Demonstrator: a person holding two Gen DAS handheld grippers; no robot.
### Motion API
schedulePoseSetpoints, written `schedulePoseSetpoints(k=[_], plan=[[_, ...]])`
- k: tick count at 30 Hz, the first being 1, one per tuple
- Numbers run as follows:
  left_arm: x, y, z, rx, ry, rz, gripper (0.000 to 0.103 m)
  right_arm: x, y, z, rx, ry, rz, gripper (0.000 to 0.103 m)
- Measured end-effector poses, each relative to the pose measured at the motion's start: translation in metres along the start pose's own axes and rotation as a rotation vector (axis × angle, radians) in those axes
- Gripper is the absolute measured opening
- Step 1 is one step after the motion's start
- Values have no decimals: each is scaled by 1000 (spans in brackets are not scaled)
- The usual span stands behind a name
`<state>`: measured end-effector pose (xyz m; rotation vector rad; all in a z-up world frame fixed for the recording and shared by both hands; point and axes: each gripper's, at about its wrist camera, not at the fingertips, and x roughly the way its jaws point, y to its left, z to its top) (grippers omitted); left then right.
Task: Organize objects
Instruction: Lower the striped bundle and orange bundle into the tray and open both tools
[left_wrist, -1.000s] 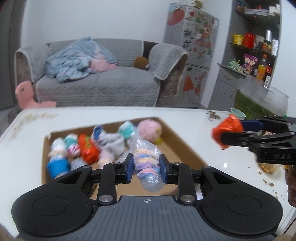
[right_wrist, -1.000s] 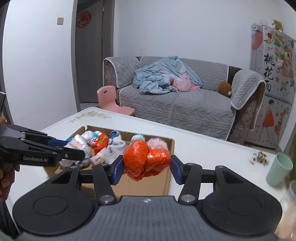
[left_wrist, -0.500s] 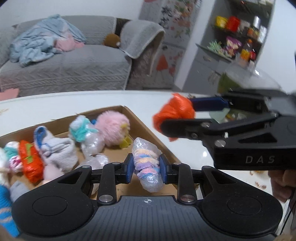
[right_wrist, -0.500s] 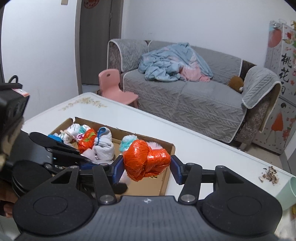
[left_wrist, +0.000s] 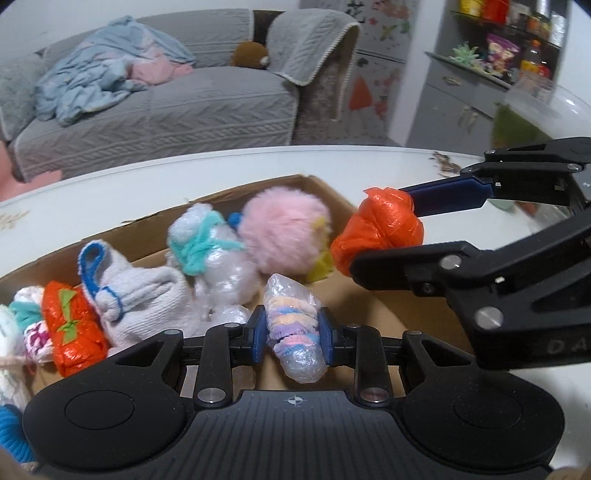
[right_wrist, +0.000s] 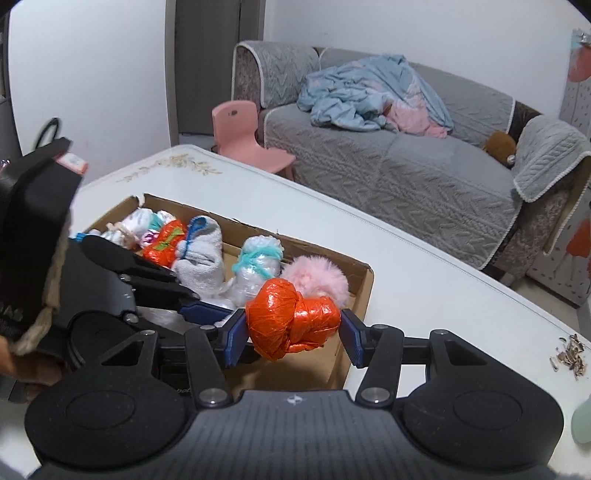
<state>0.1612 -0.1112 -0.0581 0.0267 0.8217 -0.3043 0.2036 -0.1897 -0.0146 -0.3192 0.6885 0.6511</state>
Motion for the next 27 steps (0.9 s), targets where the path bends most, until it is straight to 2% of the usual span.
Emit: schedulePoseSetpoints(k=[3, 6, 13, 17, 22, 27], plan=[[-4, -1, -1, 14, -3, 27, 36, 8, 0, 4, -26, 36, 8, 49], [-3, 0, -2, 24, 7, 19, 36, 10, -2, 7, -105, 70, 40, 49], [1, 0, 1, 29, 17, 23, 35, 22, -3, 4, -299, 143, 43, 49], [2, 2, 2, 28, 16, 9, 35, 23, 3, 4, -376, 144, 39, 49], [3, 11, 4, -32, 15, -47, 36, 23, 17, -7, -555, 175, 31, 49], [4, 9, 8, -36, 7, -40, 36, 33, 27, -9, -595, 184, 30, 49]])
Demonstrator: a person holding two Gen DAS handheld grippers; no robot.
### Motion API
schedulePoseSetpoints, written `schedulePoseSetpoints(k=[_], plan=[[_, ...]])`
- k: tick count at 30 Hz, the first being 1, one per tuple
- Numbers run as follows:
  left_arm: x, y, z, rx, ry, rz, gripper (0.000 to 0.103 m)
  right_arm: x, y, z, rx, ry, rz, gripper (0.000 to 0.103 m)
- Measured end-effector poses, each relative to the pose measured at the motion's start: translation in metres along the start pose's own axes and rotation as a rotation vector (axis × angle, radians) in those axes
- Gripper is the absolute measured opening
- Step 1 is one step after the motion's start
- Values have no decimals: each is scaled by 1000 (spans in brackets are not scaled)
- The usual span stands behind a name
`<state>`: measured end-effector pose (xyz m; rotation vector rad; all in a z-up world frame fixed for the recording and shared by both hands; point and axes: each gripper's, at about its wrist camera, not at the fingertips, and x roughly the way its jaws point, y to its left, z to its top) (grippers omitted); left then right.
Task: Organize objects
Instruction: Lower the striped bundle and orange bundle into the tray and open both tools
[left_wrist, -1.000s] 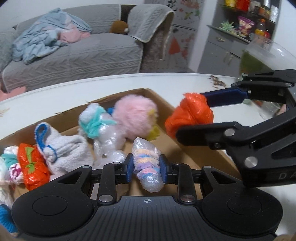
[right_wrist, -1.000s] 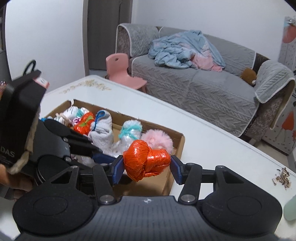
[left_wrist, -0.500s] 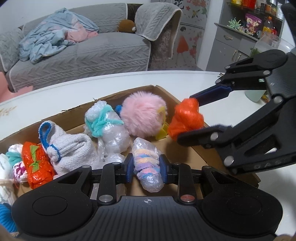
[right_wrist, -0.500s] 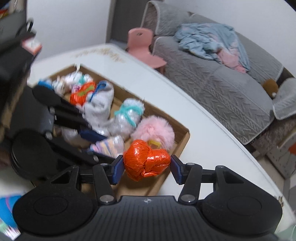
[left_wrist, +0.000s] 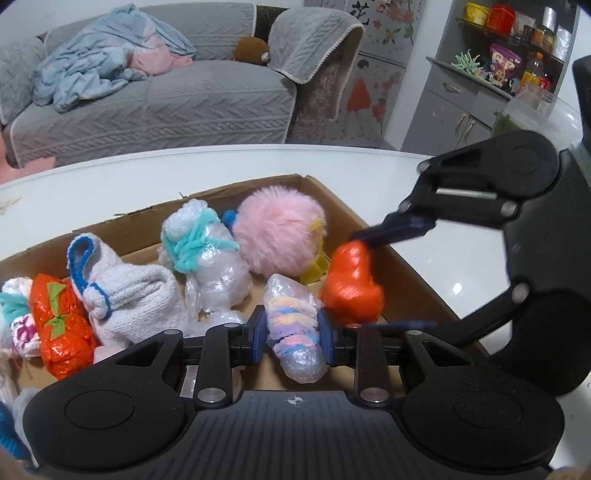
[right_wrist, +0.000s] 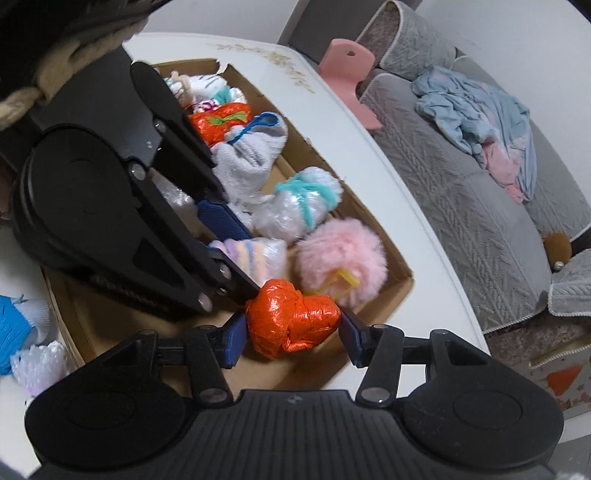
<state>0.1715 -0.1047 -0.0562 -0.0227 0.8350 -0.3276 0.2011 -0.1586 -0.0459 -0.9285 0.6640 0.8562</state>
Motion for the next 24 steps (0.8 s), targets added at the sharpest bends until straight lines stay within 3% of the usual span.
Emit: schedulePoseSetpoints(k=[4, 7, 11, 15, 18, 24], plan=[[2, 0, 2, -16, 1, -2, 36, 1, 0, 0, -7, 11, -15, 50], [1, -3, 2, -15, -4, 1, 41, -1, -1, 0, 0, 5, -38, 58], [-2, -2, 1, -40, -8, 17, 52, -4, -3, 0, 10, 0, -41, 63], [-10, -3, 2, -60, -25, 9, 72, -7, -4, -1, 10, -5, -48, 67], [-18, -7, 3, -61, -40, 12, 81, -14, -5, -2, 18, -17, -54, 68], [-37, -12, 1, -118, -59, 68, 87, -24, -3, 1, 54, -43, -66, 77]])
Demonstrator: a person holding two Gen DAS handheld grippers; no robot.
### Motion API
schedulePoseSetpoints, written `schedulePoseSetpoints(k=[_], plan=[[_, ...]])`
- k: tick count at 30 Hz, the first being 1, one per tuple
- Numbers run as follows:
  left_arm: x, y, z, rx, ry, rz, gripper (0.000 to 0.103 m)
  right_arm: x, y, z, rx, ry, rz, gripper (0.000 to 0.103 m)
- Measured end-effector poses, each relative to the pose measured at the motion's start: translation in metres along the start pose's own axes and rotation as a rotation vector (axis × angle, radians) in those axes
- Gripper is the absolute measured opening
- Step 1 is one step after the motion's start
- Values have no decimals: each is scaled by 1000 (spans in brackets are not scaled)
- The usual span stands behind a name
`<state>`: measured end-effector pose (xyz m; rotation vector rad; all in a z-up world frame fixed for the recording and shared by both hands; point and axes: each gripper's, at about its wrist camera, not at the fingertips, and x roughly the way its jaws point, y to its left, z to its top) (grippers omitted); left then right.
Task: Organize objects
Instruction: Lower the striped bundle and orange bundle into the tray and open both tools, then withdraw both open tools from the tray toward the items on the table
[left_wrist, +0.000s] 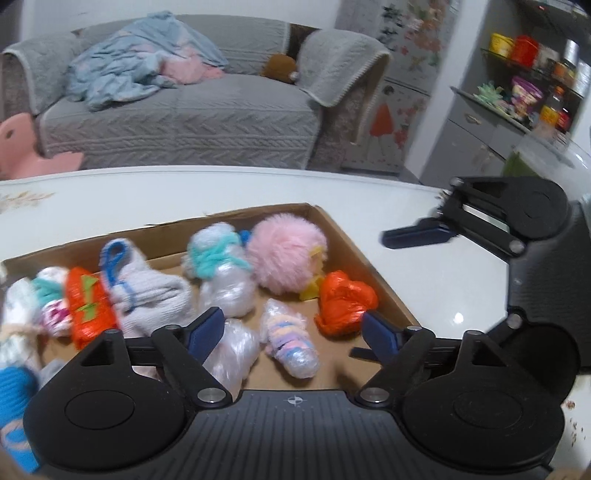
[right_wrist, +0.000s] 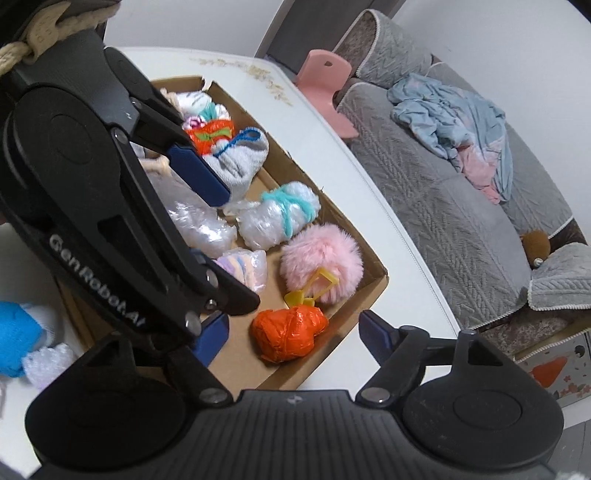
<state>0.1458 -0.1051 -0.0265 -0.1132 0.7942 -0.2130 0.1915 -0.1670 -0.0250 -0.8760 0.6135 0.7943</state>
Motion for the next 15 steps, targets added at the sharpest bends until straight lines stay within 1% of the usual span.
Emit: schedulePoseSetpoints(k=[1, 4, 7, 13, 15], plan=[[-4, 1, -1, -18, -4, 10, 87, -2, 1, 1, 14, -6, -2, 81], [-17, 6, -3, -67, -19, 26, 87, -8, 6, 3, 44, -28, -10, 85], [-31, 14, -5, -91, -35, 44, 88, -14, 8, 2, 91, -50, -9, 89], [-59, 23, -15, -132, -75, 72, 89, -19, 13, 1, 194, -57, -21, 91], [-68, 24, -19, -133, -91, 80, 89, -24, 16, -2, 227, -71, -24, 92]])
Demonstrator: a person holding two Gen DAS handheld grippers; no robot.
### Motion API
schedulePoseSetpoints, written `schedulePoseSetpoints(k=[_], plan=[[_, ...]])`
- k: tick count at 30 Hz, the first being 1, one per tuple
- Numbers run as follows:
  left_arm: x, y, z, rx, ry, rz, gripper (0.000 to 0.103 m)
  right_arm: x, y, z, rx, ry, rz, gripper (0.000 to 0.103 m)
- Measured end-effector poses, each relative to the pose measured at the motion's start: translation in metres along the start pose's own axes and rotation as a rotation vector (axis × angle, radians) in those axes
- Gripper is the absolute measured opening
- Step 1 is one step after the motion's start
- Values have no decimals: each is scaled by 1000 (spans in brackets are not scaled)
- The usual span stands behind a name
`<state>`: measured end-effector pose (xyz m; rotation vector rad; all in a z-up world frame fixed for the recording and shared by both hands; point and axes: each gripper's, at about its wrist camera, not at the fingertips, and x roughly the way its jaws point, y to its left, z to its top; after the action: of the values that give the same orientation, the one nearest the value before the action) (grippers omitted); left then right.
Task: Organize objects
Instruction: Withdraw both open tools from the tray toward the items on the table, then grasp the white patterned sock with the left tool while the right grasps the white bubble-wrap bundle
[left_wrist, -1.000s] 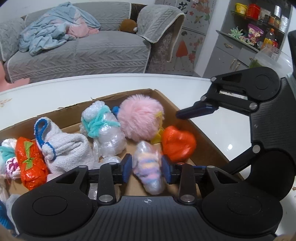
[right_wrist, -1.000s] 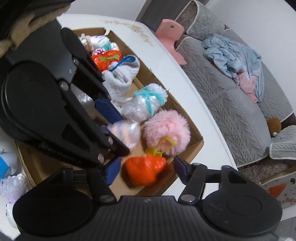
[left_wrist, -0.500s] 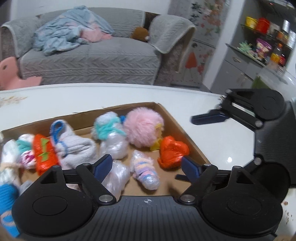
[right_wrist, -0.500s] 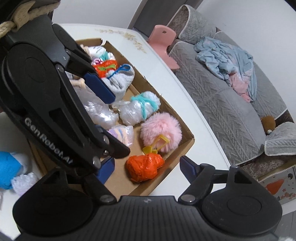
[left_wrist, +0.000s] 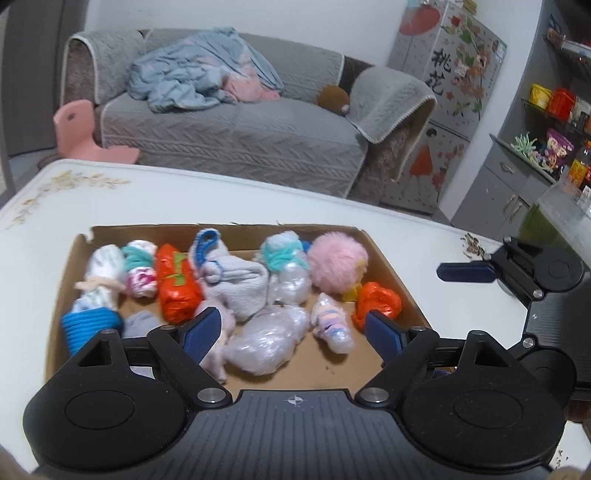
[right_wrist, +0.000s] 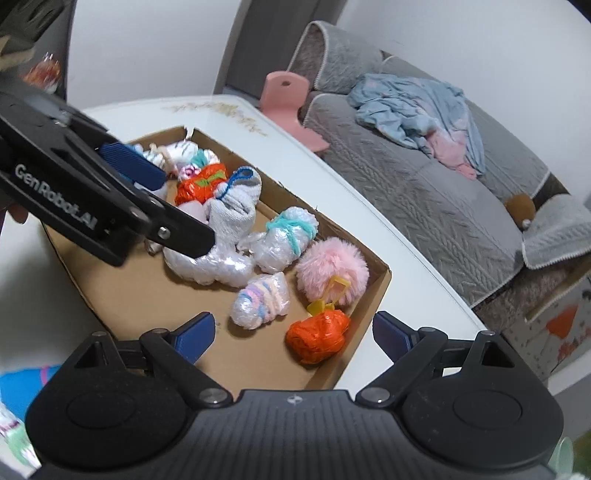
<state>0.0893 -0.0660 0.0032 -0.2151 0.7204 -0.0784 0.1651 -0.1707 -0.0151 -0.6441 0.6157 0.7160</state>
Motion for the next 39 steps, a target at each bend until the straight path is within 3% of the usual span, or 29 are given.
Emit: schedulePoseSetpoints(k=[14, 21, 24, 26, 29, 34, 39], plan=[[-58, 26, -44, -41, -58, 36, 90, -45, 25, -30, 282, -70, -22, 95], [-85, 29, -89, -20, -58, -14, 92, -66, 47, -48, 352, -98, -19, 97], [-95, 30, -113, 59, -86, -82, 94, -71, 54, -60, 402, -106, -23, 98], [-100, 32, -131, 120, -96, -175, 102, -73, 55, -71, 452, -114, -30, 98], [-106, 31, -155, 241, -95, -301, 102, -73, 50, -88, 573, -112, -44, 98], [-106, 20, -181, 385, -67, -384, 102, -69, 46, -107, 676, -103, -38, 99], [-92, 2, -193, 468, -54, -390, 103, -62, 43, -114, 739, -87, -47, 100]])
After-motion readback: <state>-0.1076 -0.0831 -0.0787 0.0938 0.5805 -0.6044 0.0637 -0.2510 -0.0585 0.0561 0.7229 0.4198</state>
